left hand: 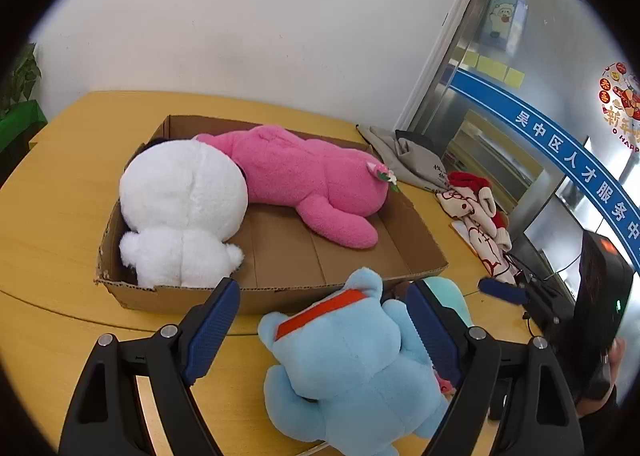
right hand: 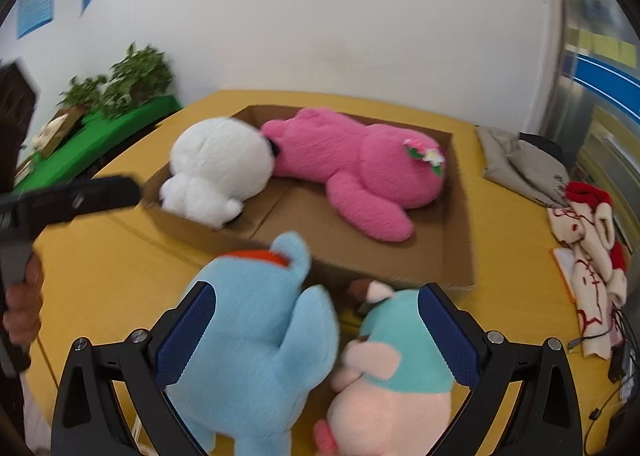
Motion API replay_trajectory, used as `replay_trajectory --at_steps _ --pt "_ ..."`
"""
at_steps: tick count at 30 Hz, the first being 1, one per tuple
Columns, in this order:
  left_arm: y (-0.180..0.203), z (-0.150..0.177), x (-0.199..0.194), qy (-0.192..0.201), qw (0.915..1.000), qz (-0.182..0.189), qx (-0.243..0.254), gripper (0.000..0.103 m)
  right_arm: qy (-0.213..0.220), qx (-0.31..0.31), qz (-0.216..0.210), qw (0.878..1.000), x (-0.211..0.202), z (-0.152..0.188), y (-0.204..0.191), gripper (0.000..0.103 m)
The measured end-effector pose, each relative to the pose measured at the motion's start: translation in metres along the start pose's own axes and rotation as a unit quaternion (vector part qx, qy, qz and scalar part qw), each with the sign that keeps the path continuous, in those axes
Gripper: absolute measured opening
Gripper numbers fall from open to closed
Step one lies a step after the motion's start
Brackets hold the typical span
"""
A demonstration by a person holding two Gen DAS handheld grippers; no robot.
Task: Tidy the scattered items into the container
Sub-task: 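Move both tools to the light blue plush bear and close on it, then lift the light blue plush bear with both tools and carry it toward the box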
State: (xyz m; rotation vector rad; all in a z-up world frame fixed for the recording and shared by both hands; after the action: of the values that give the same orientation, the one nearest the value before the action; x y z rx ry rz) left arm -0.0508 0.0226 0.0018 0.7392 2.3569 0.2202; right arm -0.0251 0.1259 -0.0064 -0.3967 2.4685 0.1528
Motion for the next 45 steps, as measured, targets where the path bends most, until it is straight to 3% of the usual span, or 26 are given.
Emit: replay_trajectory --at_steps 3,9,16,19,23,32,37,41,45 --pt "-0.001 0.008 0.008 -0.018 0.9998 0.007 -0.006 0.086 -0.008 -0.028 -0.036 0.999 0.000 0.019 -0.026 0.103" --pt "-0.006 0.028 0.026 -0.060 0.9961 0.039 -0.050 0.086 -0.026 -0.037 -0.067 0.997 0.009 0.046 -0.061 0.103" --pt "-0.024 0.052 0.056 -0.112 0.9817 0.073 -0.135 0.086 -0.048 -0.076 -0.036 0.995 0.029 0.060 -0.080 0.103" --pt "-0.029 0.066 0.072 -0.139 0.9754 0.072 -0.156 0.086 -0.070 -0.100 0.012 0.992 0.043 0.074 -0.078 0.103" --pt "-0.022 0.081 0.084 -0.165 0.9710 0.077 -0.155 0.086 -0.072 -0.075 0.013 0.994 0.047 0.081 -0.068 0.103" --pt "-0.005 0.086 0.087 -0.175 0.9726 0.093 -0.121 0.087 -0.094 -0.071 0.007 0.993 0.044 0.094 -0.075 0.103" --pt "-0.002 0.092 0.092 -0.186 0.9676 0.106 -0.133 0.087 -0.085 -0.042 -0.013 0.995 0.041 0.099 -0.062 0.103" --pt "0.002 0.092 0.094 -0.188 0.9683 0.106 -0.126 0.086 -0.088 -0.037 -0.013 0.995 0.043 0.098 -0.064 0.103" --pt "0.006 0.090 0.089 -0.187 0.9677 0.120 -0.120 0.075 -0.079 -0.027 -0.018 0.996 0.035 0.098 -0.064 0.096"
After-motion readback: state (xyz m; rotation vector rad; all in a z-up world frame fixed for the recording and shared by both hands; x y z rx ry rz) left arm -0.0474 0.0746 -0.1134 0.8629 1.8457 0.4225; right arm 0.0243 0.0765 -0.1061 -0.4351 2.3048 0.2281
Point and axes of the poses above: each gripper's, at about its wrist camera, not at the fingertips, and x roughly the way its jaws point, y to its right, z to its underside, the point moved 8 cm from there along x, roughly the way its jaws point, and after that the axes turned 6 degrees about y, right-handed, at the moved point
